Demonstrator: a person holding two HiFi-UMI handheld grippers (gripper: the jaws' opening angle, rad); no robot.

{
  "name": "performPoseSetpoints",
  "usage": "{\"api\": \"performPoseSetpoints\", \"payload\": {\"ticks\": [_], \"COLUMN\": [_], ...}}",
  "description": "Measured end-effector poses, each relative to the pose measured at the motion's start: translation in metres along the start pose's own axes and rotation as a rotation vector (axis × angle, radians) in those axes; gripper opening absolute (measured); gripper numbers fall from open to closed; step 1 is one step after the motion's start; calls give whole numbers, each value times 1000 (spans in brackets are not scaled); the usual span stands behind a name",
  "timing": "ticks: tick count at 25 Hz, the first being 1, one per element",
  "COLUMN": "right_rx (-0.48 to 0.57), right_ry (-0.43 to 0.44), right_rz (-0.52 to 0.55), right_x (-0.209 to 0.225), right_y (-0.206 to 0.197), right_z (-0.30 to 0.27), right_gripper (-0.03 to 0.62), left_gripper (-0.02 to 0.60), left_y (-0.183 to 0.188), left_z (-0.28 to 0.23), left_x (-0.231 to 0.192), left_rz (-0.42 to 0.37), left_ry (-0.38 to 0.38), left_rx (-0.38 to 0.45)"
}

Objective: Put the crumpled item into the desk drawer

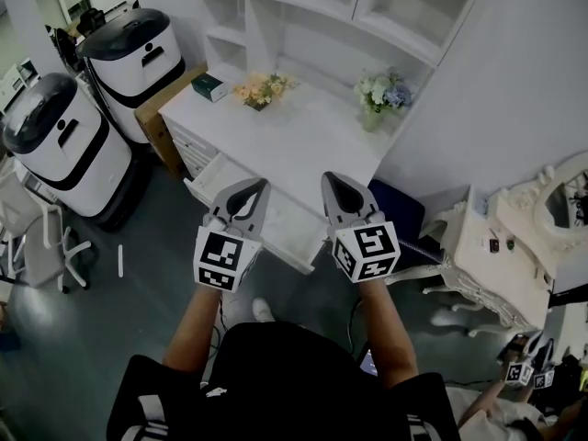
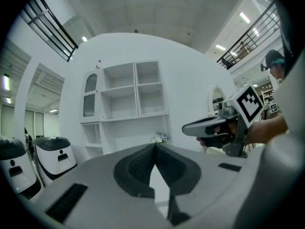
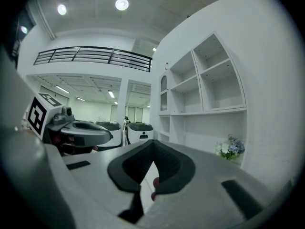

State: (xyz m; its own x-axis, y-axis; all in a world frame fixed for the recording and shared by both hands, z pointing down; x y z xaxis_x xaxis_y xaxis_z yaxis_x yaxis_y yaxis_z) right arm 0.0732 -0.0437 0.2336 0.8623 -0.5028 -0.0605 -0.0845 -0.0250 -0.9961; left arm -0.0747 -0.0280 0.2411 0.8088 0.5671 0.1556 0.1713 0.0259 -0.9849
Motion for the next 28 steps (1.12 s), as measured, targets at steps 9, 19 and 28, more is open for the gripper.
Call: {"api": "performPoseSetpoints", "payload": {"ticks": [9,19,28], "right_rx": [15,11,2], "right_ry": [20,18,18], "right_rz": [2,10,11], "right_x": [-4,-5,-5], "right_y": [2,0,-2], "right_z": [15,23,22], "right_gripper": [-3,-3,-3], "left_gripper": [6,6,6], "left_y": [6,3,6], "left_z": [14,17,18], "left_x": [17,23,22], "left_rz": [-3,-10,-6], "left_ry": [11,27,29], "left_rx": [14,3,13]}}
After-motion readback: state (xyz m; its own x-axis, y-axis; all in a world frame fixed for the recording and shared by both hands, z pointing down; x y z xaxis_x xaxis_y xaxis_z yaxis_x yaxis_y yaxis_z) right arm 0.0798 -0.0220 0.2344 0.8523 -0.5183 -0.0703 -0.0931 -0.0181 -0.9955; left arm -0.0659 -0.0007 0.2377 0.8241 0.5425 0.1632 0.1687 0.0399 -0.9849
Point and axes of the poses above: the fingertips, and each gripper's own axes: z backward along the fingers, x to its right, y out of its top, the point moved 4 cm from there along z, backward along the fingers, and after that the axes turned 2 degrees about -y, right-handed, at the moved point
